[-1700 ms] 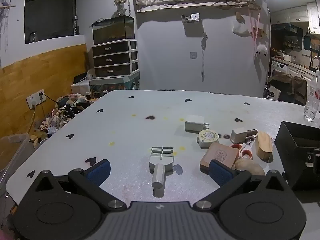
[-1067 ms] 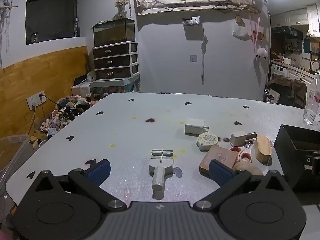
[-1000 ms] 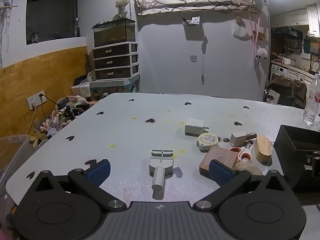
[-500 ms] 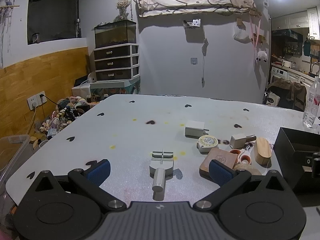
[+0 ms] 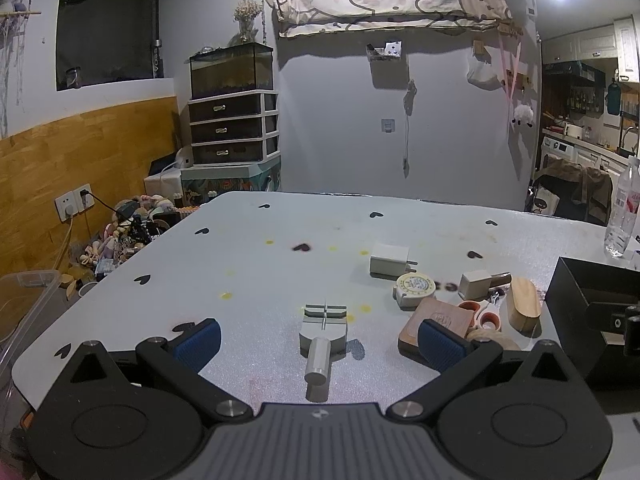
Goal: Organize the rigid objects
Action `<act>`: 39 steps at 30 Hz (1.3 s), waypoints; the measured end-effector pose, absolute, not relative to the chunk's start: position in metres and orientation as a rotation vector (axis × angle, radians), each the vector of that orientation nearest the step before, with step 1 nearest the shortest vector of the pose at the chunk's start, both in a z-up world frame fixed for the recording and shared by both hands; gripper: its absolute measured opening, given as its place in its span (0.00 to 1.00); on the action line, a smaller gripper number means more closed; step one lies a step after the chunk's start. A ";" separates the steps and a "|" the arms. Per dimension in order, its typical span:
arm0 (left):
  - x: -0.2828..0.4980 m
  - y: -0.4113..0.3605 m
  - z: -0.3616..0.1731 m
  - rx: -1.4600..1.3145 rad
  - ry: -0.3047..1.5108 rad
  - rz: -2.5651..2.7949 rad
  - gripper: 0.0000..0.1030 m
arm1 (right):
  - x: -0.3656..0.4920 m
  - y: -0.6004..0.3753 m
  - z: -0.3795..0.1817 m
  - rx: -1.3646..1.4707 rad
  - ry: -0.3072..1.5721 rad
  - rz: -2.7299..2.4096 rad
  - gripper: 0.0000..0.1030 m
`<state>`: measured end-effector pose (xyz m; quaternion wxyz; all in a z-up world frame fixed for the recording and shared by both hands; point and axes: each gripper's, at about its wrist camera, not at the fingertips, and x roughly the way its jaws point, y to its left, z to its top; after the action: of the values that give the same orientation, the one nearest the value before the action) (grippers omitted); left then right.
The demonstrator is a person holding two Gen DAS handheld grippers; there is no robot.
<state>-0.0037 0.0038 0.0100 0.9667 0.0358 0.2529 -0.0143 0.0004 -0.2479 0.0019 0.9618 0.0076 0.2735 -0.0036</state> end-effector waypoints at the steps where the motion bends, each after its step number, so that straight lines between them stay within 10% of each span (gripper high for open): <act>1: -0.004 0.004 0.010 0.072 0.511 -0.029 1.00 | 0.000 -0.248 0.002 0.015 0.553 -0.007 1.00; 39: -0.006 0.004 0.012 0.070 0.502 -0.030 1.00 | -0.002 -0.248 0.002 0.015 0.548 -0.011 1.00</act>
<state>-0.0055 0.0039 0.0116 0.9679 0.0347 0.2484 -0.0149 -0.0017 -0.2478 0.0018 0.9626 0.0076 0.2707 -0.0053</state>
